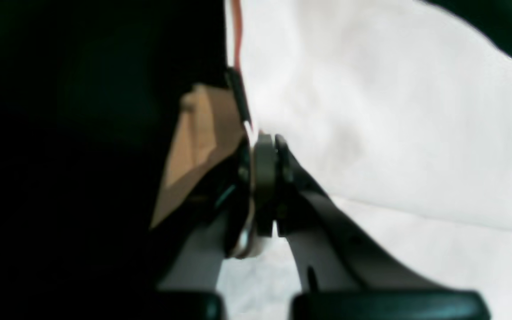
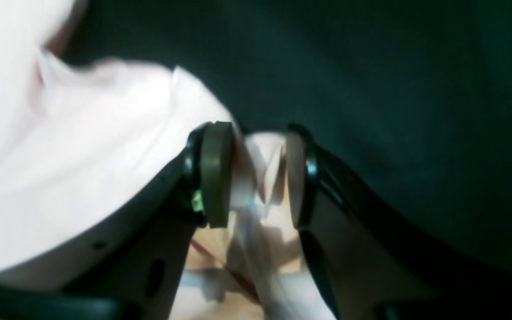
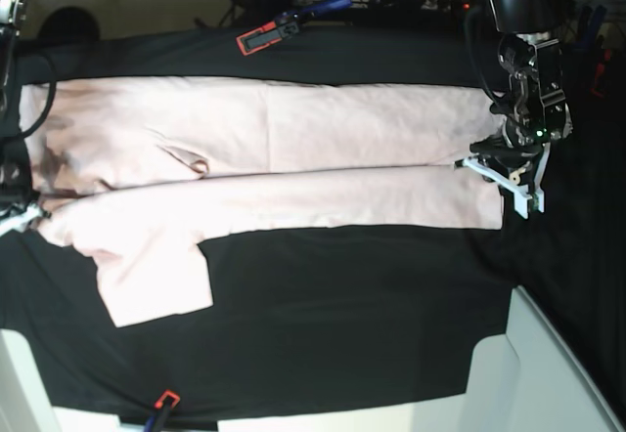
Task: Fold the T-shirt properly
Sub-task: 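Lift the gripped side edge with both grippers and fold it lengthwise over the shirt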
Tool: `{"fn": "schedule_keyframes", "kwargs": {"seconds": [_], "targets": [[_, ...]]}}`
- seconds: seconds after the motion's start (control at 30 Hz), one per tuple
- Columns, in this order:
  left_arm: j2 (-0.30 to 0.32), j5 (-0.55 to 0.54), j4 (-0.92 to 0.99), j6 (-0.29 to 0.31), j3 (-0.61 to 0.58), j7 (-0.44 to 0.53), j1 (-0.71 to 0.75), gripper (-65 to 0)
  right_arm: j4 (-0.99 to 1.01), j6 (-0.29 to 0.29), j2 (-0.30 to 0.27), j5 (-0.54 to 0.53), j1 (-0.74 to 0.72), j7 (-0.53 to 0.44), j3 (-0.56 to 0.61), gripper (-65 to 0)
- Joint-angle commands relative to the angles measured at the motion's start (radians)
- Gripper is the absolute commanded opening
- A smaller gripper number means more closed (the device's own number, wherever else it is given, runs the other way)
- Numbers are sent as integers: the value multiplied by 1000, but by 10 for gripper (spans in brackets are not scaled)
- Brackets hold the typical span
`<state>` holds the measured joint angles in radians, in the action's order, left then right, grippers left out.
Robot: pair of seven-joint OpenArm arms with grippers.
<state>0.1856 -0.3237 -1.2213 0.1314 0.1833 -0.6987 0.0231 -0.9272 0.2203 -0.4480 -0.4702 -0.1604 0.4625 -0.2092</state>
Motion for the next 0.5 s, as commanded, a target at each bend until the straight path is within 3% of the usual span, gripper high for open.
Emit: {"fn": "schedule_keyframes", "kwargs": {"seconds": [0.0, 0.03, 0.13, 0.17, 0.23, 0.3, 0.4, 0.47], "targets": [[13, -7, -13, -3, 3, 14, -10, -650, -29, -12, -22, -12, -28, -21, -6, -450], [12, -7, -10, -3, 3, 14, -10, -650, -34, -40, -21, -14, -41, -18, -9, -450], [13, -7, 18, -3, 11, 18, -12, -650, -31, -201, -5, -19, -55, 29, -105, -450], [13, -7, 24, -3, 14, 18, -12, -650, -33, -233, 15, -17, -54, 37, -140, -450], [18, -7, 28, -3, 14, 20, -13, -650, -34, -243, 35, -12, -38, 38, -198, -448], [25, -7, 28, -3, 14, 20, -15, -650, -34, -187, 35, -12, -41, 23, -160, -448], [25, -7, 25, -3, 14, 20, -18, -650, -33, -22, 30, -11, -83, 5, -51, -448], [24, -7, 25, -3, 14, 20, -19, -650, -25, 29, 28, -11, -115, 5, -6, -448]]}}
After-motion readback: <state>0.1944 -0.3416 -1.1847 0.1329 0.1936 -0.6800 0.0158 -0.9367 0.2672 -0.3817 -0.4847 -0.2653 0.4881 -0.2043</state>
